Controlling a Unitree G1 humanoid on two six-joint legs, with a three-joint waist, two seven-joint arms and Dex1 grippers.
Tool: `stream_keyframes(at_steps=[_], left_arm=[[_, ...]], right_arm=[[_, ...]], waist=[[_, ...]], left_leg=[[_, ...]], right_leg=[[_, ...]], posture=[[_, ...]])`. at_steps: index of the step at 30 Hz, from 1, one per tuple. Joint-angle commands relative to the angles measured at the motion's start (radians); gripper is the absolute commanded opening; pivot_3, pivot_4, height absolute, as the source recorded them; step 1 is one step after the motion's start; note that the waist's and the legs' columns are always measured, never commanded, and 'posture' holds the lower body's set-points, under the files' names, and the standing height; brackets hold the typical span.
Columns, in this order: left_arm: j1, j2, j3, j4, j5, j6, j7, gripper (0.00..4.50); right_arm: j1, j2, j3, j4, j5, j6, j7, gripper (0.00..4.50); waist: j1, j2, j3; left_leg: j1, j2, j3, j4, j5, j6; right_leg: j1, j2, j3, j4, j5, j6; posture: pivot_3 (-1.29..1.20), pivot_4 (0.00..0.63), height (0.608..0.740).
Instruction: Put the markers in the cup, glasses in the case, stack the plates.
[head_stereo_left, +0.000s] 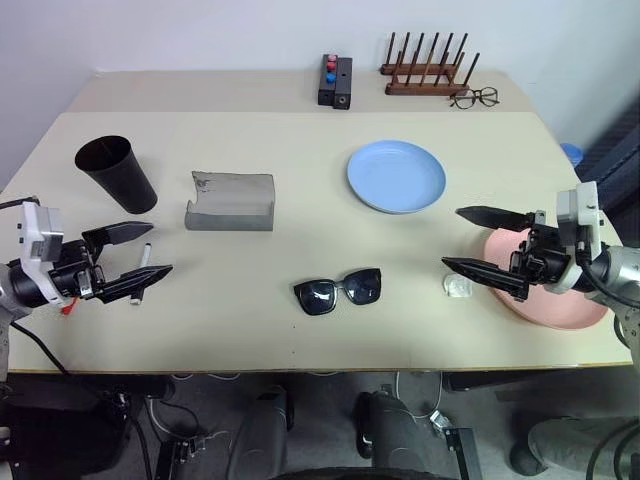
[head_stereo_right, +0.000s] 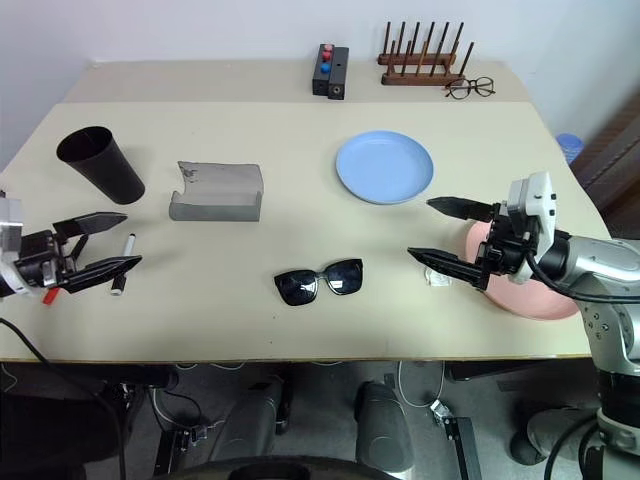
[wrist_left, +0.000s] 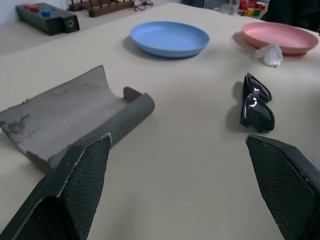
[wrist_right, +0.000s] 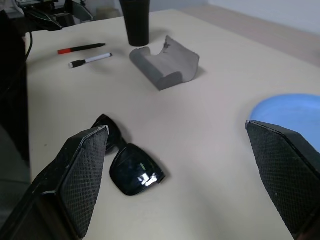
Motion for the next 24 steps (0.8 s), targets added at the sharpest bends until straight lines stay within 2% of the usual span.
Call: stream_keyframes(at_steps=[1, 11, 14, 17, 20, 24], left_arm=[[-0.025, 0.018, 0.007, 0.000, -0.008, 0.004, -0.006, 4.47], [-0.029, 0.013, 0.045, 0.017, 0.004, 0.011, 0.063, 4.47], [0.010, 0.028, 0.077, 0.011, 0.028, 0.041, 0.150, 4.47], [0.070, 0.058, 0.118, 0.015, 0.014, 0.100, 0.163, 4.47], [0.102, 0.044, 0.180, -0.020, 0.010, 0.116, 0.247, 4.47], [0.091, 0.086, 0.232, 0.083, 0.031, 0.128, 0.285, 4.47]], right_arm=[[-0.023, 0.015, 0.006, -0.044, 0.009, -0.003, -0.028, 4.50], [-0.142, 0.040, 0.108, -0.025, -0.048, 0.013, -0.110, 4.50], [-0.207, 0.076, 0.160, -0.013, -0.078, 0.025, -0.157, 4.50], [-0.280, 0.122, 0.240, 0.002, -0.131, 0.056, -0.218, 4.50], [-0.326, 0.156, 0.262, 0.002, -0.130, 0.081, -0.241, 4.50], [-0.416, 0.262, 0.294, -0.009, -0.125, 0.146, -0.356, 4.50]], waist=[[-0.001, 0.000, 0.000], [-0.003, 0.000, 0.000], [-0.006, 0.000, 0.000], [-0.010, 0.000, 0.000], [-0.002, 0.000, 0.000], [-0.003, 0.000, 0.000]], left_leg=[[0.000, 0.000, 0.000, 0.000, 0.000, 0.000], [0.000, 0.001, 0.001, 0.000, 0.001, 0.002], [0.000, 0.001, 0.001, 0.000, 0.001, 0.002], [0.000, 0.002, 0.003, -0.001, 0.001, 0.002], [0.000, 0.004, 0.003, -0.002, 0.001, 0.002], [-0.001, 0.005, 0.004, -0.001, 0.000, 0.001]], right_leg=[[0.000, 0.000, 0.000, 0.000, 0.000, 0.000], [0.000, 0.000, 0.000, 0.000, 0.000, 0.000], [-0.001, 0.000, 0.000, 0.000, 0.000, 0.000], [-0.003, 0.001, 0.000, 0.001, 0.000, 0.000], [-0.004, 0.002, 0.000, 0.001, 0.001, -0.001], [-0.004, 0.001, -0.001, 0.001, 0.001, -0.002]], posture=[[0.00, 0.150, 0.740], [0.00, 0.150, 0.740], [0.00, 0.150, 0.740], [0.00, 0.150, 0.740], [0.00, 0.150, 0.740], [0.00, 0.150, 0.740]])
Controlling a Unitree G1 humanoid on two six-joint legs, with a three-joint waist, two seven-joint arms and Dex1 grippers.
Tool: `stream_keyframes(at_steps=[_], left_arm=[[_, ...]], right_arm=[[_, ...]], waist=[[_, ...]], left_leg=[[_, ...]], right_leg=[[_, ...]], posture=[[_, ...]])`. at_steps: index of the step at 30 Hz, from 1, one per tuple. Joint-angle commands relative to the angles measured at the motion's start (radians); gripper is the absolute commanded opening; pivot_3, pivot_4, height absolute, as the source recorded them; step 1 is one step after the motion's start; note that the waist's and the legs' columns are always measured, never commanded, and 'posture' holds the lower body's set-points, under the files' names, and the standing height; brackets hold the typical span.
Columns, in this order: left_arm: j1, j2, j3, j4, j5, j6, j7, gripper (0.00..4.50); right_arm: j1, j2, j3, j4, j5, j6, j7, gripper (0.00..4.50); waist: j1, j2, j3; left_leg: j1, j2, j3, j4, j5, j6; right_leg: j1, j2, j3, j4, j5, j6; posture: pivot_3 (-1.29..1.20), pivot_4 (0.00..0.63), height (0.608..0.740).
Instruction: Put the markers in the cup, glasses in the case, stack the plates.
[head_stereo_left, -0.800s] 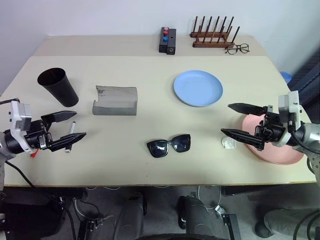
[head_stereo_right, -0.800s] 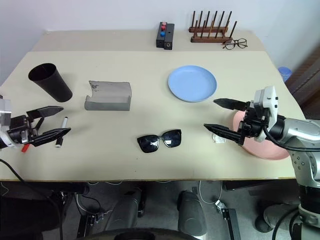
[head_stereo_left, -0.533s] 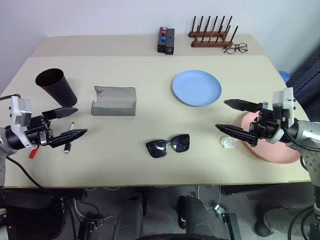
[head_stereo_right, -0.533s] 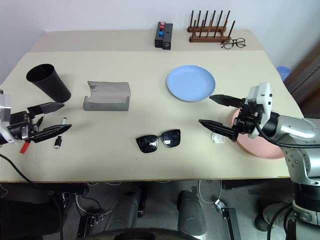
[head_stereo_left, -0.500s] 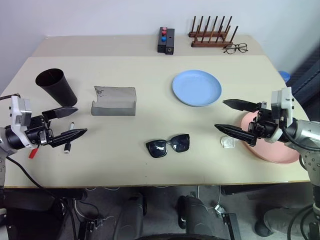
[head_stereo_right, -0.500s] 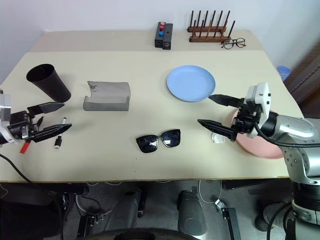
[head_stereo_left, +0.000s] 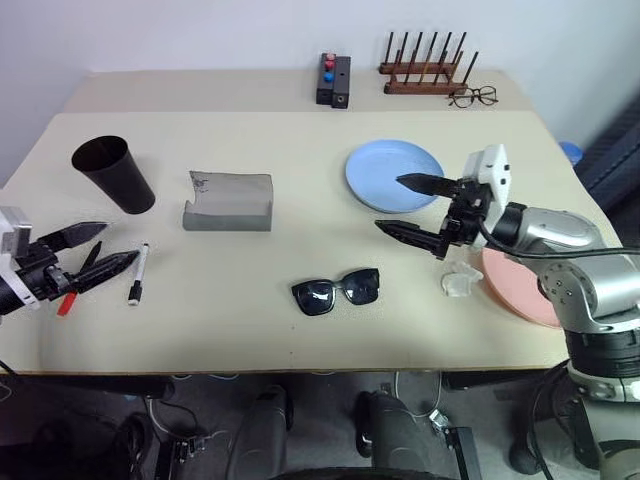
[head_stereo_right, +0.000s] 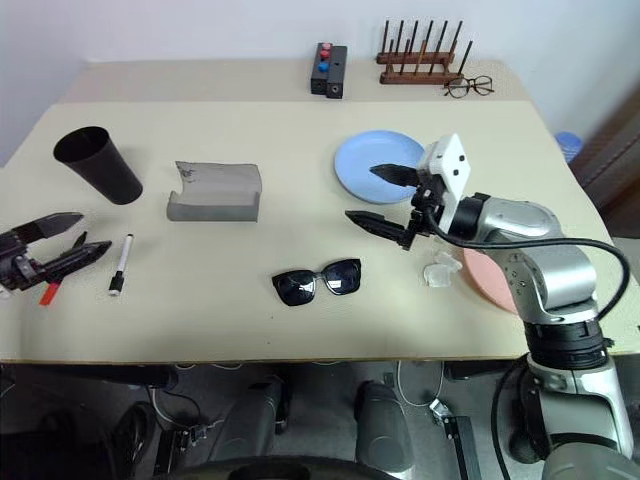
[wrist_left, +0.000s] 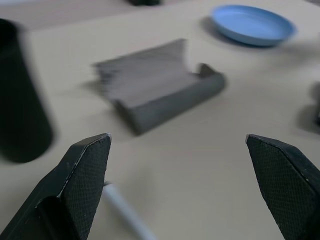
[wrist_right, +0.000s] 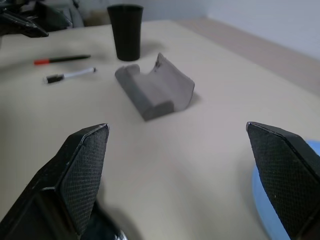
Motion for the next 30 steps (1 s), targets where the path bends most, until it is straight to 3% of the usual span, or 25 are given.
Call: stream_keyframes(at_steps=[1, 4, 11, 16, 25, 30], left_arm=[[-0.016, 0.060, 0.053, 0.081, 0.027, -0.022, 0.014, 4.47], [0.025, 0.079, 0.048, 0.079, 0.066, 0.027, 0.082, 4.47], [-0.018, 0.110, 0.040, 0.159, 0.136, 0.112, 0.260, 4.47], [-0.029, 0.113, -0.014, 0.164, 0.162, 0.176, 0.272, 4.47], [-0.219, 0.108, -0.163, 0.258, 0.212, 0.296, 0.315, 4.47], [-0.367, 0.190, -0.311, 0.374, 0.287, 0.455, 0.299, 4.47]], right_arm=[[-0.071, 0.077, 0.026, -0.039, 0.010, 0.048, -0.086, 4.50], [-0.066, 0.183, 0.103, -0.043, -0.043, -0.010, -0.117, 4.50], [-0.088, 0.332, 0.154, 0.026, -0.102, -0.123, -0.134, 4.50], [-0.069, 0.351, 0.182, 0.039, -0.162, -0.171, -0.139, 4.50], [-0.026, 0.341, 0.180, 0.005, -0.182, -0.177, -0.138, 4.50], [-0.015, 0.335, 0.174, -0.007, -0.183, -0.167, -0.145, 4.50]], waist=[[-0.002, 0.000, 0.000], [-0.005, 0.000, 0.000], [-0.003, 0.000, 0.000], [-0.004, 0.000, 0.000], [-0.004, -0.001, 0.000], [-0.008, -0.001, -0.001]], left_leg=[[0.000, 0.000, 0.000, 0.000, 0.000, -0.001], [0.000, 0.001, 0.001, -0.001, 0.000, -0.001], [0.000, 0.003, 0.002, -0.003, 0.001, 0.001], [0.001, 0.006, 0.002, -0.003, 0.001, 0.000], [0.001, 0.008, 0.002, -0.003, 0.002, -0.001], [0.001, 0.008, 0.002, -0.004, 0.003, -0.001]], right_leg=[[0.000, 0.000, 0.000, 0.000, 0.000, 0.000], [0.000, 0.001, 0.000, -0.001, 0.000, -0.001], [-0.002, 0.004, 0.000, 0.000, 0.003, 0.003], [-0.002, 0.006, 0.000, 0.000, 0.003, 0.001], [-0.002, 0.009, 0.000, 0.001, 0.004, 0.000], [-0.002, 0.010, 0.001, 0.001, 0.005, 0.000]], posture=[[0.00, 0.150, 0.740], [0.00, 0.150, 0.740], [0.00, 0.150, 0.740], [0.00, 0.150, 0.740], [0.00, 0.150, 0.740], [0.00, 0.150, 0.740]])
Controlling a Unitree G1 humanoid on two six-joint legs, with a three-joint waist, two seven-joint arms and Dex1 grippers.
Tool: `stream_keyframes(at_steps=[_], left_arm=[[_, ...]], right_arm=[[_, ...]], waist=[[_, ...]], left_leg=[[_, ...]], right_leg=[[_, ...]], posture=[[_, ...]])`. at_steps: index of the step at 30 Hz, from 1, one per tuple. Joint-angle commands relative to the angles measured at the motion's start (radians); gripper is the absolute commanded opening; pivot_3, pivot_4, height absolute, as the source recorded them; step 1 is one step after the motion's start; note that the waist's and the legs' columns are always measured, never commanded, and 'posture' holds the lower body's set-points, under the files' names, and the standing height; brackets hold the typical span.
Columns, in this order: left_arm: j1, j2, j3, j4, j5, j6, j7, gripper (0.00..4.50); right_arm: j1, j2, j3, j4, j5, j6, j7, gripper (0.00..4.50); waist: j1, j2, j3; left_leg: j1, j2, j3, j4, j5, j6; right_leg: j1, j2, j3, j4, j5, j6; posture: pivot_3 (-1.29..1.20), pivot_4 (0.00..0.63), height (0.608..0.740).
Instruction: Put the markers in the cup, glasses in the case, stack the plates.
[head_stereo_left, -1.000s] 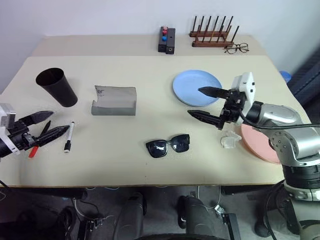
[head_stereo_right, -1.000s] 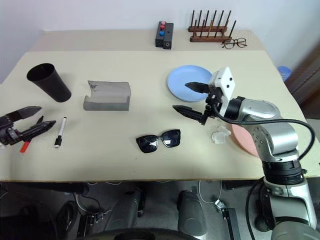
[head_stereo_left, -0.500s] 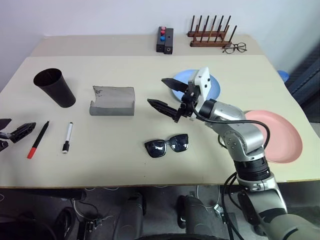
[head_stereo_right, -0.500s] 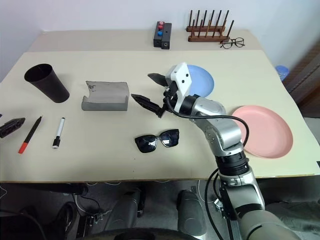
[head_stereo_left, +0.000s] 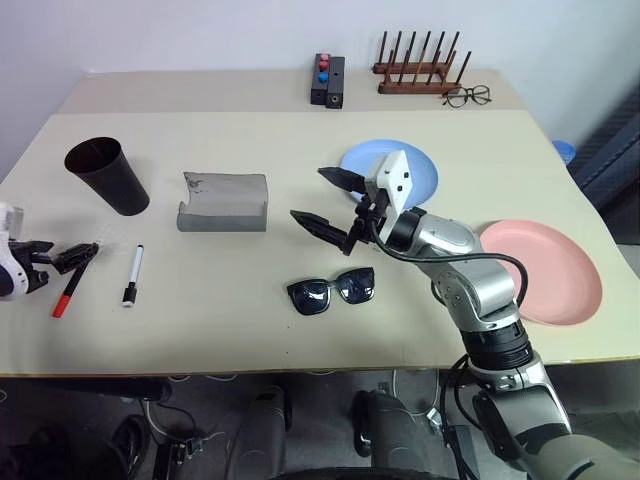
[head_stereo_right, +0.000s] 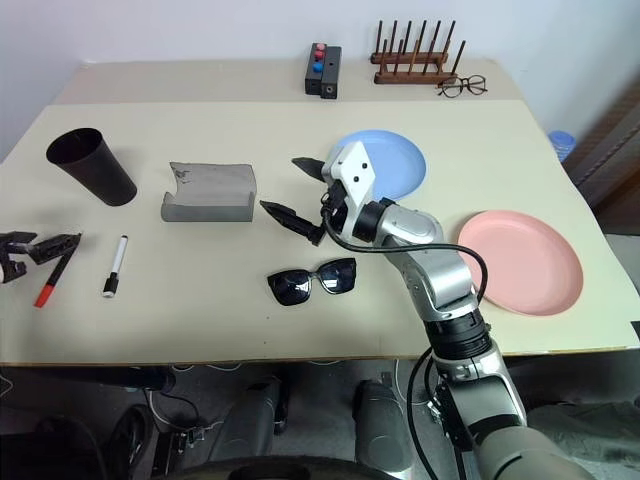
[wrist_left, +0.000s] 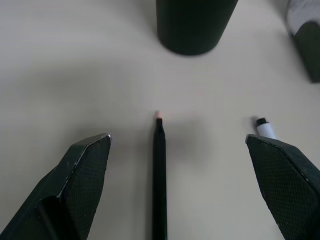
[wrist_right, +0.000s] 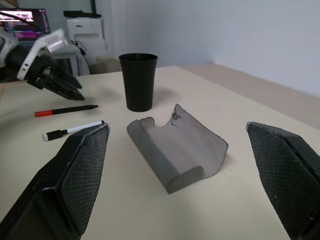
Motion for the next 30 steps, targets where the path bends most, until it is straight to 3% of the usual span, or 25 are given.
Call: stream_keyframes(at_steps=[1, 4, 11, 23, 26, 30], left_arm=[[-0.095, 0.086, -0.063, 0.056, 0.035, 0.115, -0.035, 4.47], [-0.161, 0.147, -0.192, 0.080, 0.095, 0.172, -0.105, 4.47], [-0.327, 0.170, -0.402, 0.180, 0.201, 0.209, -0.256, 4.47], [-0.391, 0.102, -0.460, 0.324, 0.274, 0.163, -0.299, 4.47], [-0.382, 0.088, -0.468, 0.345, 0.294, 0.143, -0.298, 3.70], [-0.368, 0.081, -0.469, 0.354, 0.315, 0.125, -0.288, 1.72]], right_arm=[[0.004, -0.003, -0.018, -0.047, 0.002, -0.007, -0.007, 4.50], [0.016, -0.003, -0.022, -0.057, 0.001, -0.003, -0.019, 4.50], [0.021, 0.008, -0.019, -0.063, 0.003, -0.003, -0.033, 4.50], [0.030, -0.001, -0.040, -0.079, 0.014, 0.011, -0.049, 4.50], [0.025, 0.002, -0.041, -0.080, 0.012, 0.013, -0.055, 4.50], [0.025, -0.005, -0.048, -0.086, 0.021, 0.021, -0.052, 4.50]], waist=[[-0.001, 0.000, 0.000], [-0.001, 0.000, 0.000], [0.002, 0.000, 0.000], [0.003, -0.001, 0.000], [0.002, -0.001, 0.000], [0.001, -0.001, 0.000]], left_leg=[[0.000, 0.000, 0.000, 0.000, 0.000, 0.000], [0.000, 0.000, 0.000, -0.001, 0.000, 0.000], [0.000, 0.001, 0.000, -0.001, 0.000, 0.000], [-0.001, 0.001, 0.000, -0.001, 0.000, 0.000], [-0.001, 0.001, 0.000, 0.000, 0.000, 0.000], [0.000, 0.001, 0.000, 0.000, 0.000, 0.000]], right_leg=[[0.000, 0.000, 0.000, 0.000, 0.000, 0.000], [0.000, 0.001, 0.000, 0.000, 0.000, 0.000], [-0.001, 0.001, 0.000, 0.000, 0.000, 0.000], [-0.001, 0.001, 0.001, 0.001, 0.000, 0.000], [-0.001, 0.001, 0.001, 0.001, 0.000, 0.000], [-0.001, 0.001, 0.001, 0.001, 0.000, 0.000]], posture=[[0.00, 0.150, 0.740], [0.00, 0.150, 0.740], [0.00, 0.150, 0.740], [0.00, 0.150, 0.740], [0.00, 0.150, 0.740], [0.00, 0.150, 0.740]])
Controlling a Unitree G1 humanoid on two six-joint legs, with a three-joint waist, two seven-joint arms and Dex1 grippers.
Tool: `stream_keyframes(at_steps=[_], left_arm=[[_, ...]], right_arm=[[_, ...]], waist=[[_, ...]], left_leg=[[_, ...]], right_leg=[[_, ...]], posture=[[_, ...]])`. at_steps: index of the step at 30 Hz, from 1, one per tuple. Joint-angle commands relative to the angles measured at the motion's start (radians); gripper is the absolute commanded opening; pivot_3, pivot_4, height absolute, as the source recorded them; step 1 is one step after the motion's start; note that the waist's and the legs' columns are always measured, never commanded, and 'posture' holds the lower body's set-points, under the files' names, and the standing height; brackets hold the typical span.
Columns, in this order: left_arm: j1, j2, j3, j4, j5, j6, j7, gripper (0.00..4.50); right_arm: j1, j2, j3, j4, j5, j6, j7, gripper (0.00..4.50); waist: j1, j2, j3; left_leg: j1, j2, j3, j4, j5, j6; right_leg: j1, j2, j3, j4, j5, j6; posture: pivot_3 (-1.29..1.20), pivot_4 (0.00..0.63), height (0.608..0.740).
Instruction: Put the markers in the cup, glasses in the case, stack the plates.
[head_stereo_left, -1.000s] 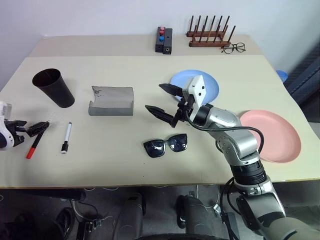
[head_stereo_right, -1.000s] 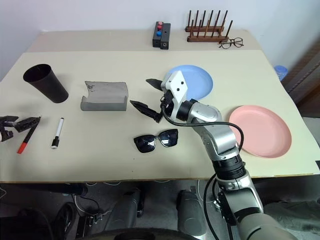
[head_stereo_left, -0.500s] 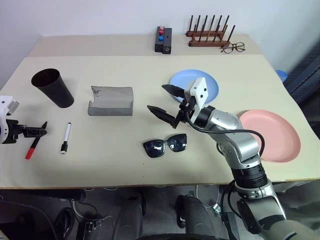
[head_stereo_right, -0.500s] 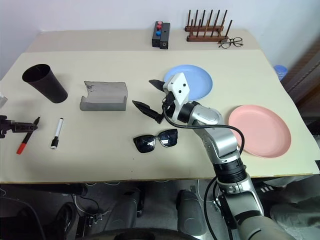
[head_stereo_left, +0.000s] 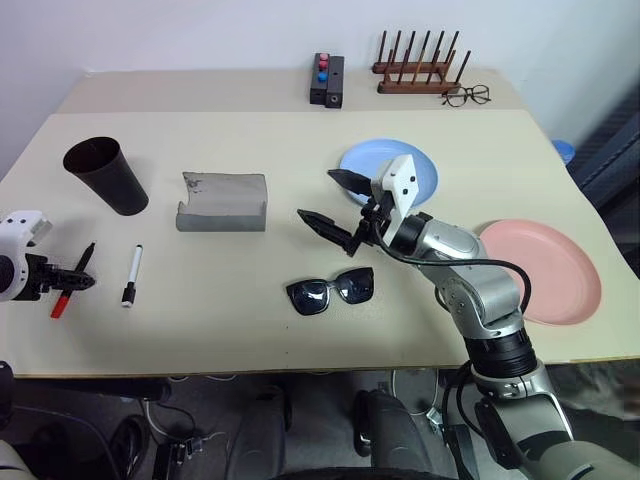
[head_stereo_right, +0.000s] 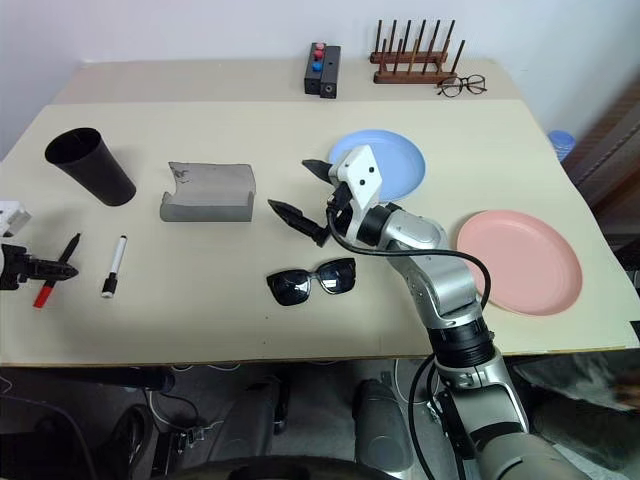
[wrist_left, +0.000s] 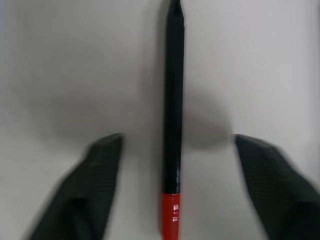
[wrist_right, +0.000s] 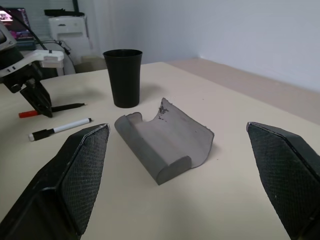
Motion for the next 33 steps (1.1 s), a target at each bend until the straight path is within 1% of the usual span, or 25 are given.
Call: stream_keyframes(at_steps=[1, 3, 4, 7, 8, 10, 12, 14, 16, 18, 19, 20, 22, 24, 26, 28, 30, 31, 33], left_arm=[[0.004, -0.002, 0.008, 0.011, 0.020, -0.012, 0.006, 1.21], [0.007, -0.006, 0.009, 0.006, 0.021, -0.009, 0.004, 0.19], [0.009, -0.008, 0.009, 0.002, 0.022, -0.010, 0.002, 0.09], [0.036, 0.004, 0.018, -0.030, 0.018, -0.023, -0.009, 0.09], [0.050, 0.016, 0.023, -0.054, 0.012, -0.023, -0.022, 0.09], [0.088, 0.060, 0.073, -0.123, -0.014, 0.009, -0.026, 0.09], [0.190, 0.108, 0.166, -0.225, -0.067, 0.040, -0.035, 0.09], [0.313, 0.125, 0.295, -0.330, -0.119, 0.085, -0.023, 0.09], [0.442, 0.094, 0.472, -0.428, -0.169, 0.045, -0.005, 0.09], [0.571, 0.036, 0.656, -0.529, -0.220, -0.045, -0.019, 0.09], [0.610, 0.016, 0.711, -0.563, -0.242, -0.066, -0.028, 0.09], [0.652, -0.011, 0.769, -0.618, -0.251, -0.124, -0.027, 0.09], [0.694, -0.045, 0.831, -0.679, -0.268, -0.172, -0.011, 0.09], [0.694, -0.102, 0.894, -0.736, -0.303, -0.230, 0.022, 0.09], [0.693, -0.148, 0.938, -0.769, -0.334, -0.250, 0.056, 0.09], [0.658, -0.224, 0.980, -0.785, -0.366, -0.370, 0.103, 0.09], [0.637, -0.251, 1.001, -0.790, -0.423, -0.344, 0.117, 0.09], [0.621, -0.269, 1.006, -0.790, -0.444, -0.384, 0.111, 0.09], [0.594, -0.277, 0.990, -0.786, -0.440, -0.450, 0.139, 0.09]], right_arm=[[-0.009, -0.005, -0.033, -0.055, 0.025, -0.001, 0.004, 4.50], [-0.009, -0.009, -0.036, -0.050, 0.023, -0.006, 0.006, 4.50], [-0.011, -0.008, -0.035, -0.045, 0.018, -0.010, 0.005, 4.50], [-0.020, 0.003, -0.031, -0.034, 0.012, -0.017, 0.001, 4.50], [-0.022, 0.005, -0.030, -0.031, 0.011, -0.019, 0.002, 4.50], [-0.024, 0.006, -0.031, -0.034, 0.016, -0.018, 0.006, 4.50], [-0.020, -0.002, -0.041, -0.035, 0.021, -0.020, 0.013, 4.50], [-0.016, -0.009, -0.050, -0.029, 0.023, -0.023, 0.018, 4.50], [-0.015, -0.010, -0.052, -0.021, 0.022, -0.029, 0.026, 4.50], [-0.023, -0.006, -0.047, -0.006, 0.019, -0.037, 0.037, 4.50], [-0.028, -0.005, -0.046, 0.002, 0.018, -0.040, 0.042, 4.50], [-0.038, -0.002, -0.043, 0.014, 0.018, -0.044, 0.051, 4.50], [-0.051, 0.002, -0.041, 0.033, 0.018, -0.053, 0.065, 4.50], [-0.062, 0.005, -0.037, 0.047, 0.013, -0.063, 0.077, 4.50], [-0.072, 0.010, -0.036, 0.053, 0.017, -0.063, 0.087, 4.50], [-0.076, 0.013, -0.035, 0.058, 0.015, -0.066, 0.094, 4.50], [-0.079, 0.013, -0.033, 0.061, 0.013, -0.069, 0.099, 4.50], [-0.080, 0.013, -0.034, 0.064, 0.011, -0.072, 0.100, 4.50], [-0.080, 0.011, -0.036, 0.063, 0.010, -0.072, 0.102, 4.50]], waist=[[0.000, 0.000, 0.000], [0.001, 0.000, 0.000], [0.001, 0.000, 0.000], [0.000, 0.000, 0.000], [0.000, 0.000, 0.000], [-0.001, 0.000, 0.000], [-0.006, 0.000, 0.000], [-0.011, 0.000, 0.000], [-0.009, 0.000, 0.000], [-0.005, 0.000, 0.000], [-0.004, 0.000, 0.000], [-0.003, 0.000, 0.000], [0.001, -0.001, 0.000], [0.004, -0.001, 0.000], [0.003, -0.001, -0.001], [0.002, -0.002, -0.001], [0.001, -0.002, -0.001], [0.001, -0.003, -0.002], [0.000, -0.004, -0.002]], left_leg=[[0.000, 0.000, 0.000, 0.000, 0.000, 0.000], [0.000, 0.000, 0.000, 0.000, 0.000, 0.000], [0.000, 0.000, 0.000, 0.000, 0.000, 0.000], [0.000, 0.000, 0.000, 0.000, 0.000, 0.000], [0.001, 0.000, 0.000, 0.000, 0.000, 0.000], [0.001, 0.000, 0.000, 0.000, 0.000, 0.000], [0.000, 0.000, 0.000, 0.000, 0.000, 0.000], [0.000, 0.001, 0.001, -0.001, 0.000, 0.000], [0.000, 0.001, 0.002, -0.002, 0.000, 0.000], [0.001, 0.001, 0.003, -0.004, 0.001, -0.002], [0.002, 0.001, 0.004, -0.007, 0.002, -0.004], [0.002, 0.001, 0.004, -0.009, 0.004, -0.007], [0.003, 0.002, 0.005, -0.010, 0.005, -0.009], [0.002, 0.002, 0.005, -0.010, 0.006, -0.010], [0.002, 0.002, 0.006, -0.009, 0.006, -0.010], [0.003, 0.003, 0.009, -0.010, 0.006, -0.010], [0.004, 0.003, 0.012, -0.010, 0.006, -0.010], [0.004, 0.003, 0.012, -0.010, 0.006, -0.010], [0.005, 0.004, 0.013, -0.010, 0.006, -0.009]], right_leg=[[0.000, 0.000, 0.000, 0.000, 0.000, 0.000], [0.000, 0.000, 0.000, 0.000, 0.000, 0.000], [0.000, 0.000, 0.000, 0.000, 0.000, 0.000], [0.000, 0.000, 0.000, 0.000, 0.000, 0.000], [0.000, 0.000, 0.000, 0.000, 0.000, 0.000], [0.000, 0.000, 0.000, 0.000, 0.000, 0.000], [-0.001, 0.000, 0.001, 0.000, 0.000, 0.000], [-0.001, 0.000, 0.002, 0.000, 0.000, 0.000], [-0.002, 0.000, 0.003, 0.000, 0.000, 0.000], [-0.004, 0.000, 0.004, 0.000, 0.000, -0.001], [-0.005, 0.000, 0.005, 0.000, 0.000, -0.002], [-0.005, 0.000, 0.005, -0.001, 0.000, -0.005], [-0.006, 0.000, 0.005, -0.002, 0.000, -0.007], [-0.006, 0.000, 0.005, -0.002, 0.000, -0.008], [-0.006, 0.000, 0.005, -0.002, 0.000, -0.008], [-0.006, 0.000, 0.008, -0.002, 0.001, -0.008], [-0.006, 0.000, 0.010, -0.001, 0.002, -0.005], [-0.006, 0.001, 0.011, -0.001, 0.003, -0.005], [-0.006, 0.001, 0.012, 0.000, 0.003, -0.004]], posture=[[0.00, 0.150, 0.740], [0.00, 0.150, 0.740], [0.00, 0.150, 0.740], [0.00, 0.150, 0.740], [0.00, 0.150, 0.740], [0.00, 0.150, 0.740], [0.00, 0.150, 0.740], [0.00, 0.150, 0.740], [0.00, 0.150, 0.740], [0.00, 0.150, 0.740], [0.00, 0.150, 0.740], [0.00, 0.150, 0.740], [0.00, 0.150, 0.740], [0.00, 0.150, 0.740], [0.00, 0.150, 0.740], [0.00, 0.150, 0.740], [0.00, 0.150, 0.740], [0.00, 0.150, 0.740], [0.00, 0.150, 0.740]])
